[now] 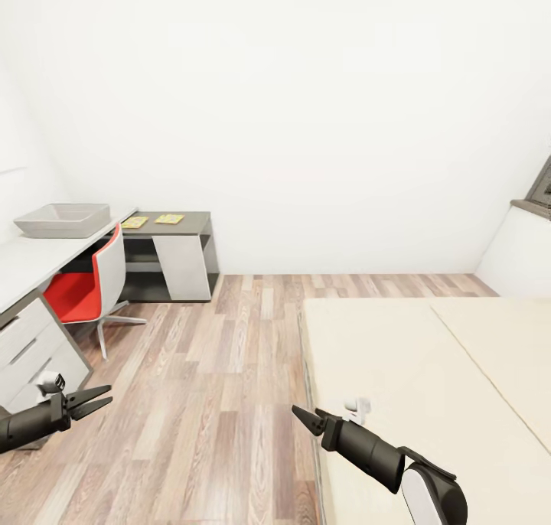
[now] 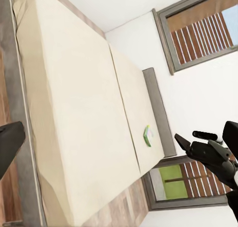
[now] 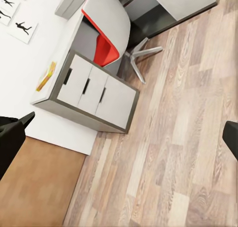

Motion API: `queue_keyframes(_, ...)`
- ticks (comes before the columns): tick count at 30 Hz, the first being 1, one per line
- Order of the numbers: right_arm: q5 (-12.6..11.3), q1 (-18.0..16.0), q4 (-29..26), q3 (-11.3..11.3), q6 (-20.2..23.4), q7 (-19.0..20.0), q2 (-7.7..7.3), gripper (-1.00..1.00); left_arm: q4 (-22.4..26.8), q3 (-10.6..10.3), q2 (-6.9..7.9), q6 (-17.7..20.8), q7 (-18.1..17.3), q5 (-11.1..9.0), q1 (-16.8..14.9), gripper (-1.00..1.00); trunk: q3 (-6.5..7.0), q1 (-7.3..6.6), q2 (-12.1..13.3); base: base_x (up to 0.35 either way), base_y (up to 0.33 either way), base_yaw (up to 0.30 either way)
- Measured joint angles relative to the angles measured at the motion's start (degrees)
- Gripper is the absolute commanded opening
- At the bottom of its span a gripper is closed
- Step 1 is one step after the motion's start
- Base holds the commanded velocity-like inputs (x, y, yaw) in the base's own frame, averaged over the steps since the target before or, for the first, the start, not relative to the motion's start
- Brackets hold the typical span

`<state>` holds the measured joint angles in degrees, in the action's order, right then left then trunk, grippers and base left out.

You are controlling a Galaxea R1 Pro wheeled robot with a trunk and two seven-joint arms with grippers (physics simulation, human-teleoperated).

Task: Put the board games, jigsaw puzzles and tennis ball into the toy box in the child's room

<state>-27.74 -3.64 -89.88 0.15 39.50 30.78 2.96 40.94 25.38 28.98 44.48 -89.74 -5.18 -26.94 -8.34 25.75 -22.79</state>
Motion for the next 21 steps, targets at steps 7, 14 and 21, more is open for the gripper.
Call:
queue_keyframes(7, 0.00, 0.00, 0.01, 0.00, -0.01, 0.00, 0.00, 1.00, 0.00, 0.00, 0.01, 0.00, 0.00, 0.00, 0.00, 1.00, 0.00, 0.00, 0.00, 0.000, -0.234, 0.000)
queue_keyframes(14, 0.00, 0.00, 0.00, 0.00, -0.01, 0.00, 0.00, 1.00, 0.00, 0.00, 0.00, 0.00, 0.00, 0.00, 0.00, 1.00, 0.00, 0.00, 0.00, 0.000, -0.234, 0.000)
queue_keyframes(21, 0.00, 0.00, 0.00, 0.00, 0.00, 0.03, -0.03, 1.00, 0.00, 0.00, -0.02, 0.00, 0.00, 0.00, 0.00, 1.00, 0.00, 0.00, 0.00, 0.000, -0.234, 0.000)
